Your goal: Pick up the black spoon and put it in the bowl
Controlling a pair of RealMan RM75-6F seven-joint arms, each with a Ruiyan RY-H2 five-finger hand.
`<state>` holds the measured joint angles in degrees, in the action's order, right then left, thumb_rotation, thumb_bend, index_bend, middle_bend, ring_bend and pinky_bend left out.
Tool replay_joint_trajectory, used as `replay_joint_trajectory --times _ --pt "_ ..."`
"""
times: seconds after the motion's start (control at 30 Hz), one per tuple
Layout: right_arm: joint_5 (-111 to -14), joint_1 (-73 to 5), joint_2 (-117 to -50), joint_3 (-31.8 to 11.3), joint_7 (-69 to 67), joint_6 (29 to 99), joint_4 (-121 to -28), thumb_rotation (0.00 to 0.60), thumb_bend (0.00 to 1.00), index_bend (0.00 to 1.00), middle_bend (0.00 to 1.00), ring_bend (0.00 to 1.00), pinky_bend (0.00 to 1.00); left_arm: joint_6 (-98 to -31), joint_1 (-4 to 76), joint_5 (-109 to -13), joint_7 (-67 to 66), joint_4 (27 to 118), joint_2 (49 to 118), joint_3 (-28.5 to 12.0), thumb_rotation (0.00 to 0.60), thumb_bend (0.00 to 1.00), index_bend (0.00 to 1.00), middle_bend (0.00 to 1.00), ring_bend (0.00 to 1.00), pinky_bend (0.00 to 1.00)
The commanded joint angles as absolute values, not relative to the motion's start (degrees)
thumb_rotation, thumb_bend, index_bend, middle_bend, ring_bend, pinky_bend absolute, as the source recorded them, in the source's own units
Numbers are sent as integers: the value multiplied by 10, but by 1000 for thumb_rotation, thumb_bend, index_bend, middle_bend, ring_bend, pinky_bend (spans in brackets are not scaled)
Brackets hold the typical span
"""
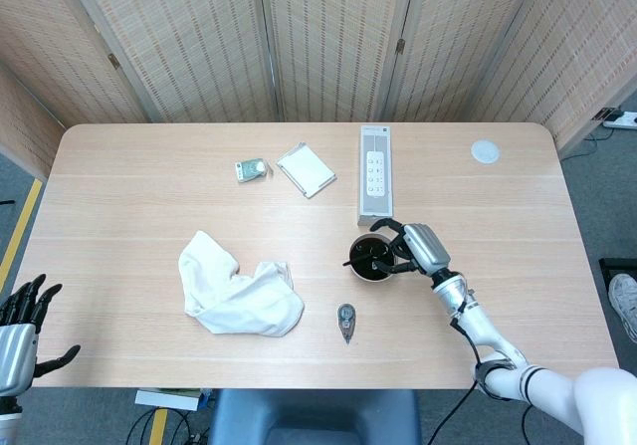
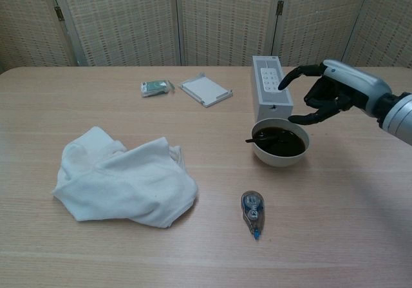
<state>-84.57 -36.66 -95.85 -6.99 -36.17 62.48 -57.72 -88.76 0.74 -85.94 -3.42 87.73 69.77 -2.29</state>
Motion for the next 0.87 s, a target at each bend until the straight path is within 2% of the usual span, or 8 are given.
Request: replay_joint_trajectory --times 0.03,0.13,0.2,0.37,0.43,0.53,0.67,0.87 --pt "-863 -334 -893 -58 -276 676 -627 600 134 334 940 1000 1000 -886 10 -860 -36 878 699 -24 600 153 157 55 68 140" --pt "-869 -308 -840 -47 -202 707 -674 600 162 331 848 964 985 -883 16 -862 -41 882 700 -27 600 153 157 55 68 140" --pt "-867 -289 -801 -39 -151 720 -711 600 179 329 758 863 913 -883 20 -866 -44 885 701 -29 600 153 157 55 68 140" --pt "-865 -245 -728 -18 -76 751 -779 600 197 327 497 524 606 -874 33 -876 -54 894 704 -31 600 153 156 55 68 140" --pt "-865 -236 -715 -14 -59 758 -792 600 197 317 420 430 501 -874 35 -878 -57 897 705 -31 600 152 157 55 68 140" --pt "-864 -196 -684 2 -4 795 -818 600 197 265 250 235 283 -868 43 -884 -68 906 706 -31 600 153 157 55 68 140" --pt "-870 -158 -662 19 26 828 -843 600 189 184 84 50 97 -865 47 -885 -78 915 705 -31 600 153 156 55 68 140" --pt "-878 -104 -647 35 56 880 -870 600 180 116 35 0 33 -871 47 -888 -84 919 709 -30 600 153 156 55 68 140"
